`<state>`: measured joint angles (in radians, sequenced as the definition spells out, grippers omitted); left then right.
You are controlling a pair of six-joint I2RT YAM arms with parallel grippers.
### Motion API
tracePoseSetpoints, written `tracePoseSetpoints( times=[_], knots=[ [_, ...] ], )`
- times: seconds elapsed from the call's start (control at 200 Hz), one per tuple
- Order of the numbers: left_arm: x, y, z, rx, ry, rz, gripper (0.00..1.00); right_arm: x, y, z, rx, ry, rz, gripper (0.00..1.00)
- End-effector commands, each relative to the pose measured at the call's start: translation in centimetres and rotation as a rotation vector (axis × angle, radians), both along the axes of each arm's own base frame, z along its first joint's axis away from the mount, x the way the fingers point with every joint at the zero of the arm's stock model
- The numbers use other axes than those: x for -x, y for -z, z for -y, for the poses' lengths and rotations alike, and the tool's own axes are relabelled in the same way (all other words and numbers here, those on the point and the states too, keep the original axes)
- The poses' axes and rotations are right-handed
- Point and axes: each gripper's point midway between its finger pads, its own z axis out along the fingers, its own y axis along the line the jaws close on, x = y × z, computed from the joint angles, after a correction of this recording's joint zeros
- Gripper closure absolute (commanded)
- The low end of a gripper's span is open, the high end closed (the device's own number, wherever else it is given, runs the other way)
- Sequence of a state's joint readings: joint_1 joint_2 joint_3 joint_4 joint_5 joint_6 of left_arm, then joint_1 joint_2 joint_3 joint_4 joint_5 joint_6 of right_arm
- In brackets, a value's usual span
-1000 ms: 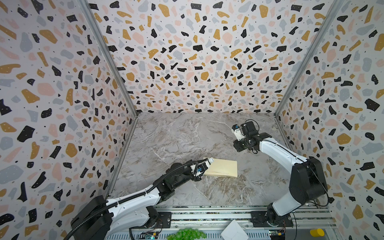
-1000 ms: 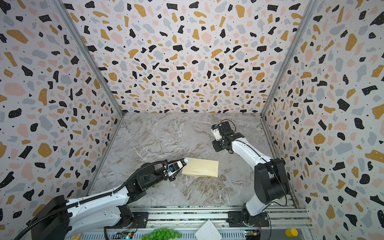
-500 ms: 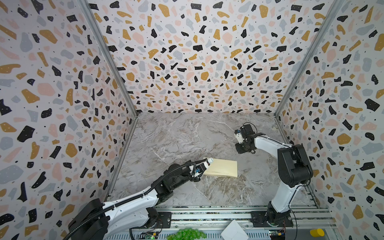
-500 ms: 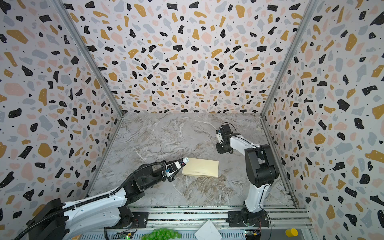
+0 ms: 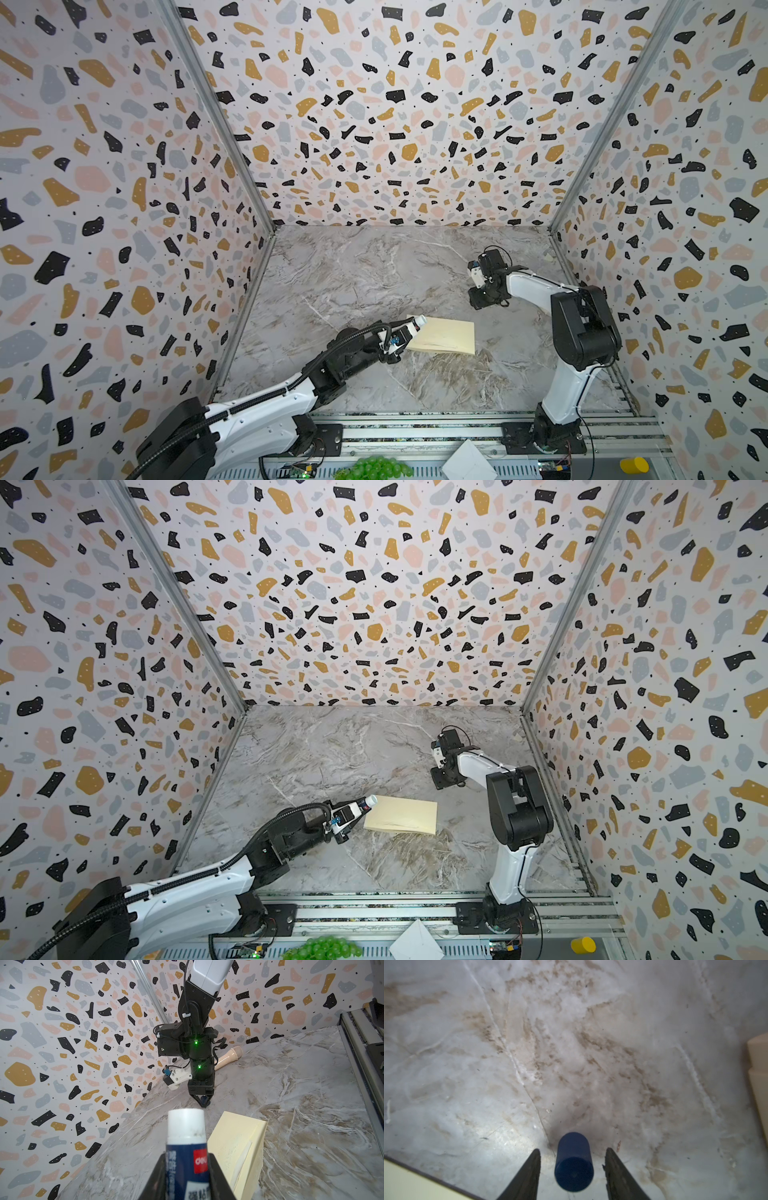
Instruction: Place the letter into the envelope and seal it
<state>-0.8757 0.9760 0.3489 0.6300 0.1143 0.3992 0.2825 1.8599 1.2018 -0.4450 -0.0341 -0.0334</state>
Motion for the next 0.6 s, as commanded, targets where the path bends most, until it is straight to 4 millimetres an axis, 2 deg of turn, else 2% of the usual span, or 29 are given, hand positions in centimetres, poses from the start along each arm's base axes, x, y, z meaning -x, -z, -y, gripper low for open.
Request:
tracePoseSetpoints(
  times=[0.0,0.11,0.2,0.285,0.36,0.436,0.496,0.596],
  knots=[
    [0.4,-2.2,-0.2,0.101,0.01,0.024,1.0,-0.4,-2.5,0.0,-0.018,0.014,0.034,0.43],
    [0.7,-3.3,-0.2,0.17,0.023,0.015,1.0,-0.2,-6.4,-0.8,-0.09,-0.002,0.131,0.41],
    [0.9,-4.3,0.0,0.224,0.043,0.006,1.0,0.6,-11.0,-1.7,-0.179,-0.035,0.244,0.4],
    [1.2,-5.4,0.1,0.284,0.065,-0.003,1.0,2.3,-15.7,-3.5,-0.32,-0.109,0.35,0.38],
    [1.3,-6.1,0.1,0.325,0.078,-0.013,1.0,4.6,-19.9,-5.5,-0.467,-0.201,0.444,0.36],
    [1.4,-6.8,0.0,0.374,0.08,-0.024,1.0,7.9,-23.9,-7.9,-0.628,-0.321,0.529,0.31],
    [1.5,-7.3,-0.2,0.411,0.085,-0.029,1.0,10.8,-26.4,-9.6,-0.75,-0.413,0.573,0.28],
    [1.6,-7.5,-0.1,0.443,0.1,-0.046,1.0,14.9,-29.5,-12.0,-0.91,-0.534,0.621,0.23]
  ],
)
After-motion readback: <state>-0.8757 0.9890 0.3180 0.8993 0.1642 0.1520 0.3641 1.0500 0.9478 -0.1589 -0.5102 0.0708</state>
